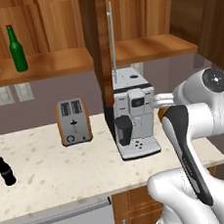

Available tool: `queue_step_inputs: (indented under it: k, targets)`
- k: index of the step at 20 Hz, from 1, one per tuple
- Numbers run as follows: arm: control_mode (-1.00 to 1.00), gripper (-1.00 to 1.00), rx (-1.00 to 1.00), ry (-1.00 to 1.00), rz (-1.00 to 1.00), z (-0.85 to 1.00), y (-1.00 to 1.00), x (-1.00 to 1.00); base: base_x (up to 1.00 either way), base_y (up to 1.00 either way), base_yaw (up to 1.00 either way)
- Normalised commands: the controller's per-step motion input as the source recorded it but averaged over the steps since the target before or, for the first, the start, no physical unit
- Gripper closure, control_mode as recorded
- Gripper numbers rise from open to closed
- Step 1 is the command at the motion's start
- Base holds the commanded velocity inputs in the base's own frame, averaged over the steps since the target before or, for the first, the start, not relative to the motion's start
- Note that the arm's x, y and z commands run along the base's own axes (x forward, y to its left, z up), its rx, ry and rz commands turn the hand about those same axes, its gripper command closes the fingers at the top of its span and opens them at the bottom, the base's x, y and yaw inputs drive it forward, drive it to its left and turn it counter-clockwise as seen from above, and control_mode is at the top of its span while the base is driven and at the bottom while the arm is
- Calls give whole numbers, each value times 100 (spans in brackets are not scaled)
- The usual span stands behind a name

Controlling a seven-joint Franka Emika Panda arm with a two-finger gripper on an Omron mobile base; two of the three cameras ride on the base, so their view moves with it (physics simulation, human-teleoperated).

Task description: Sort all alcoholic drinks to one cabinet, and non-alcoholic drinks to the other.

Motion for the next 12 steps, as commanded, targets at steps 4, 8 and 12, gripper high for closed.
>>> queue_step_inputs:
  k: [4, 8, 12]
  targets:
    - [-100, 100, 0, -2, 0, 10, -18, 2, 0, 0, 0]
    - [-100, 100, 0, -21, 0, 56, -15, -10, 0, 0, 0]
    - [-100, 100, -3, -29, 0, 82, -14, -12, 0, 0, 0]
